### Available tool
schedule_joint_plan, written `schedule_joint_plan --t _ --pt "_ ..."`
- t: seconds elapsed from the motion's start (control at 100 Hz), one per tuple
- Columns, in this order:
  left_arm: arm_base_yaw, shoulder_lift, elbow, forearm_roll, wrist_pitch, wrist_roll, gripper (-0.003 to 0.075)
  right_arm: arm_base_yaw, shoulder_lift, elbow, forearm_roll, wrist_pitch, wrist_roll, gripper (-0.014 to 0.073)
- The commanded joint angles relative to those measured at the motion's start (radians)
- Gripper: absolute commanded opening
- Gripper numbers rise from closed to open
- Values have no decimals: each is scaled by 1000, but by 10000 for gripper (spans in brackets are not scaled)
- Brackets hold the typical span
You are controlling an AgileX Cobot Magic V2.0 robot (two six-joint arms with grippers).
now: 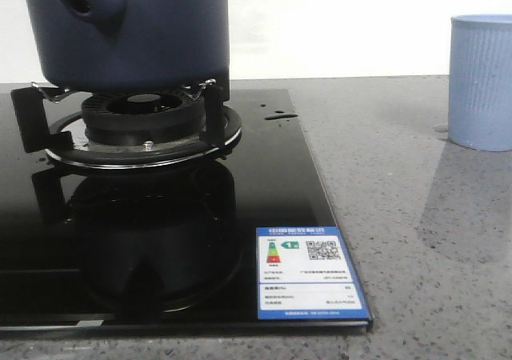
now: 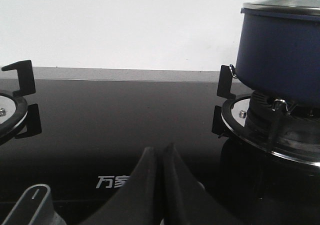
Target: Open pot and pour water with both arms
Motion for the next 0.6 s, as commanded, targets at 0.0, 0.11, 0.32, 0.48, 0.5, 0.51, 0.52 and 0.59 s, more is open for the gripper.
schedule_joint_plan --t 0.0,0.11,0.32,0.48,0.5,0.51,0.52,0.59 --pt "1 -24 16 -10 -71 -9 -16 -7 -1 -16 48 -42 -52 -62" --pt "1 -24 16 -10 -71 -9 -16 -38 -59 41 48 -32 -24 -62" --pt "1 -24 16 -10 -71 -9 -16 -90 -186 122 15 48 5 -62" --pt "1 -24 16 -10 -71 -9 -16 -110 -214 149 -68 29 184 -62" --pt "1 -24 16 -10 -71 -9 -16 -110 -214 149 -68 30 187 -62" --pt "1 -24 16 -10 -71 -9 -16 -110 -214 149 -68 30 187 -62" --pt "1 -24 16 -10 -71 -9 -16 -110 -214 149 -68 33 187 -62" --pt "1 -24 16 -10 -71 -9 -16 -110 -214 149 -68 45 187 -62"
